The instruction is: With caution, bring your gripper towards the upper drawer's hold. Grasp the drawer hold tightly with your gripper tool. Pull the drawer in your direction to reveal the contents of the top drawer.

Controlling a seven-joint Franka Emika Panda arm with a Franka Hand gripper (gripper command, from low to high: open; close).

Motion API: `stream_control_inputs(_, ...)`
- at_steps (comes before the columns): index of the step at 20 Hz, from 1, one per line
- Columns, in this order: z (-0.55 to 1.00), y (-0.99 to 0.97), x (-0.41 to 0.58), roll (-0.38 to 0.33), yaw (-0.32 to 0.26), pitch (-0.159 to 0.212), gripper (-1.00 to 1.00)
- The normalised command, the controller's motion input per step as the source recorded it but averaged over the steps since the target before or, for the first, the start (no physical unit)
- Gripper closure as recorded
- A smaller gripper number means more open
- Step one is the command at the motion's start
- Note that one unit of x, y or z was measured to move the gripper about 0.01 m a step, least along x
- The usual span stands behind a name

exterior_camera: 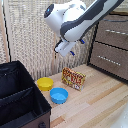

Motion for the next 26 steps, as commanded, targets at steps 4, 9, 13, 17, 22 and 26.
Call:
stream_control_inputs(4,0.2,-0.02,0.258,-0.246,0.151,-0.044,-1.0)
stream_control_inputs(9,0.01,-0.16,0.285,-0.34,0.061,-0.005,-1.0)
stream_control_inputs(13,0.0,-0.21,0.251,-0.363,0.04,0.0,-1.0)
stream_control_inputs(17,0.27,-0.2,0.241,-0.29,0.016,0.017,-1.0)
stream_control_inputs(22,0.48,-0.35,0.058,-0.231,-0.027,0.036,-1.0)
stream_control_inputs(26,0.59,-0.53,-0.061,-0.165,-0.001,0.0,-1.0)
